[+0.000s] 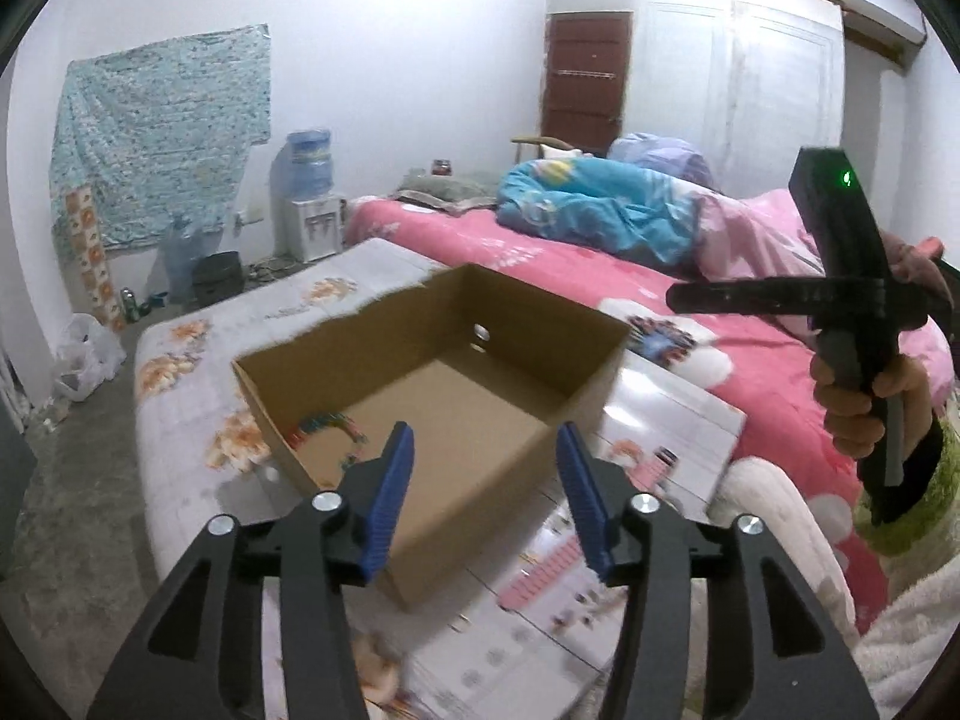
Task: Organize jewelry
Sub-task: 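Withdraw the right gripper from the box back over the table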
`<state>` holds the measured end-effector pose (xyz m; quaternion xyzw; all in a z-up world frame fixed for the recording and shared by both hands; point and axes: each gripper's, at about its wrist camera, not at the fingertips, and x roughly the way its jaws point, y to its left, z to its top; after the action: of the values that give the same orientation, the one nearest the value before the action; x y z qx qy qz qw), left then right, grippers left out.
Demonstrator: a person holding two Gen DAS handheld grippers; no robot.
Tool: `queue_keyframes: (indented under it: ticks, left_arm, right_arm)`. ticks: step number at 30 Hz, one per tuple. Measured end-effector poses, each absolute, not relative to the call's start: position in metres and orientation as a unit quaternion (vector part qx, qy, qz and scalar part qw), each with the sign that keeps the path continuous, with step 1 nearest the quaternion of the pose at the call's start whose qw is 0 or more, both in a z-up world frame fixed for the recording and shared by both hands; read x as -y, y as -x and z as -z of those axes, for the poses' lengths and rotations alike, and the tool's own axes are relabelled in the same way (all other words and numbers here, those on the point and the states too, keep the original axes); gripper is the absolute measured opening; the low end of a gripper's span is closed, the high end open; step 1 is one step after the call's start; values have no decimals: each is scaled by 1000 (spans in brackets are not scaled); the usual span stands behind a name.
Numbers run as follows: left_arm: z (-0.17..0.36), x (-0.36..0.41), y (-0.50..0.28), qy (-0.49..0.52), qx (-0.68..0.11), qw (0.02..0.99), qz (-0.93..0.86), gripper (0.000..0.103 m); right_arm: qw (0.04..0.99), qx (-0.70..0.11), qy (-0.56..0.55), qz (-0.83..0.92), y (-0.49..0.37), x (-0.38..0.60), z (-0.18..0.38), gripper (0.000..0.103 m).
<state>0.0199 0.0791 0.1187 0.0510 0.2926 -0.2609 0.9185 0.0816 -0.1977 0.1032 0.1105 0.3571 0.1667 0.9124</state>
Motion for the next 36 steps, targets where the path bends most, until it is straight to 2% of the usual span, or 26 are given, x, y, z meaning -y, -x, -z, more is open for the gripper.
queue_keyframes:
  ticks: [4, 8, 12, 26, 36]
  left_arm:
    - [-82, -58, -8, -64, -333, 902, 268, 55]
    - [-51, -43, -11, -66, -383, 884, 259, 55]
    - [-30, -35, -13, -69, -407, 880, 235, 55]
    - [-15, -28, -23, -67, -433, 874, 210, 55]
    - [-10, -23, -28, -69, -440, 872, 205, 55]
  right_arm:
    - [911, -375, -125, -113, -62, 200, -69, 75]
    - [915, -388, -93, -61, -52, 198, -50, 83]
    - [917, -393, -66, -33, -45, 199, -43, 95]
    - [932, -360, 4, 46, -34, 212, -43, 95]
    - [946, -321, -12, 50, -29, 230, -55, 95]
